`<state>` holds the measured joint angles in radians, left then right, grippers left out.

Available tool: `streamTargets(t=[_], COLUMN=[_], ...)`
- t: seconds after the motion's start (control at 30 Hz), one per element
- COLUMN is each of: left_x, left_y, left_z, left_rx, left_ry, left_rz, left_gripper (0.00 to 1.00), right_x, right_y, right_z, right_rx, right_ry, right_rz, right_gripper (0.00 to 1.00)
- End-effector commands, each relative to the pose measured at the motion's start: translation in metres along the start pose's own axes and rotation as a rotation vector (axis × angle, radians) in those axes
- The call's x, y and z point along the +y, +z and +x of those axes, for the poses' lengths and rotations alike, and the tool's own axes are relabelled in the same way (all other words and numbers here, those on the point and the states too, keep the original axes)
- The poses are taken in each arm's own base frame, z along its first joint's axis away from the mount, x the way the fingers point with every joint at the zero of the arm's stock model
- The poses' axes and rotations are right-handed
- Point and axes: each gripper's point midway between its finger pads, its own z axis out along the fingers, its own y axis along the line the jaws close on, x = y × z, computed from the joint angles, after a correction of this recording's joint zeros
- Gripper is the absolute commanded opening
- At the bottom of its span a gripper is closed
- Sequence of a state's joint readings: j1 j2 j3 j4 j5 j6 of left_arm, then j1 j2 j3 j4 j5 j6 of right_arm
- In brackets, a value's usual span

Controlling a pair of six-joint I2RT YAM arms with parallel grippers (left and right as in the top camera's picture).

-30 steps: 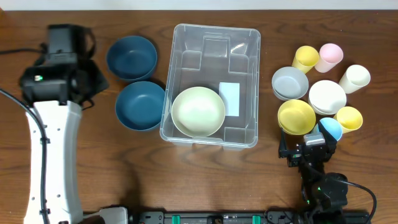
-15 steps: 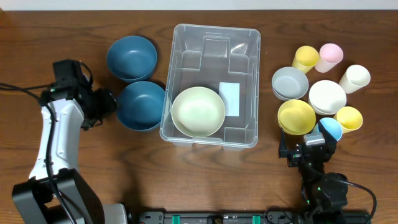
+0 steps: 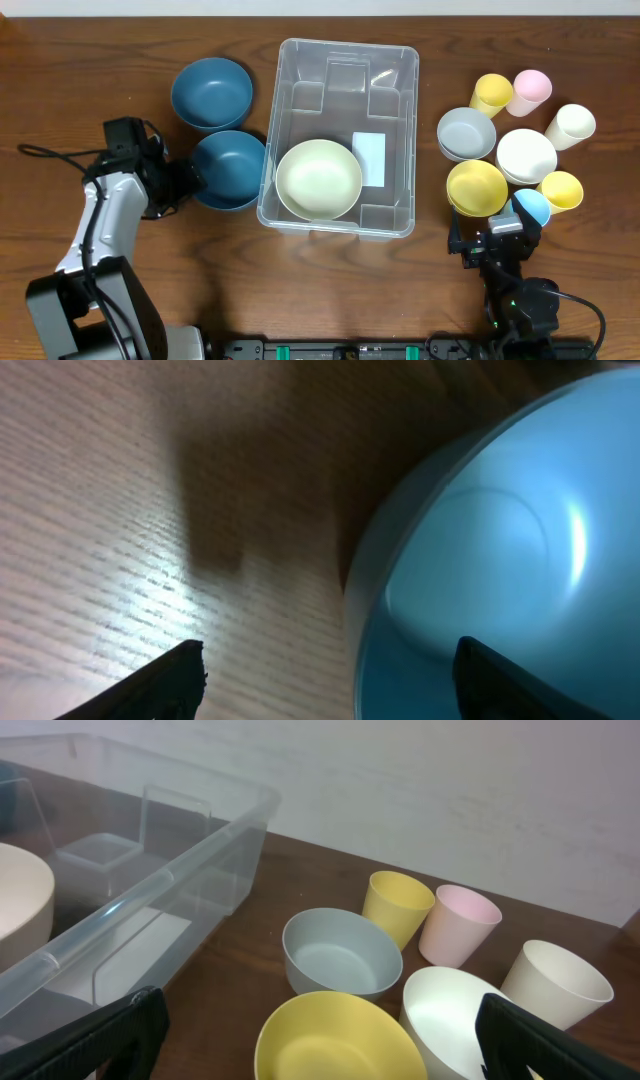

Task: Pack container
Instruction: 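Withdraw the left gripper toward the nearer teal bowl, then grasp the rim of the nearer teal bowl with the left gripper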

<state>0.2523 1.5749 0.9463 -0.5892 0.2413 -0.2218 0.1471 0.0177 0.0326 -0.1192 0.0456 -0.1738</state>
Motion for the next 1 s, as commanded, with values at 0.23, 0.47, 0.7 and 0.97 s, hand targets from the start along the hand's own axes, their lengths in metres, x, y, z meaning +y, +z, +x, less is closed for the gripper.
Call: streamTargets(t=[0.23,0.47,0.7,0.97], left_x=[-0.031,-0.021,-0.021,-0.021], left_y=[0.011,0.012,0.012,0.012], left_z=[0.013,0.013,0.013,0.013], left_rx=[0.013,0.007,0.008,0.008], left_ry=[0.176,0.175,0.175,0.175], left_rz=[0.032,-0.025,-0.026,-0.026], left_gripper=[0.50,0.47,0.34,0.24], right_x=[-0.001,-0.001,-0.001,-0.001], right_y=[0.000,0.000,0.000,0.000], right_z=[0.001,0.001,0.001,0.001], right_rx=[0.003,0.003,0.003,0.003], right_ry=[-0.012,-0.011,-0.011,-0.011], right_rz=[0.006,0.006,0.006,0.006], right_gripper=[0.99,0.99,0.99,0.99])
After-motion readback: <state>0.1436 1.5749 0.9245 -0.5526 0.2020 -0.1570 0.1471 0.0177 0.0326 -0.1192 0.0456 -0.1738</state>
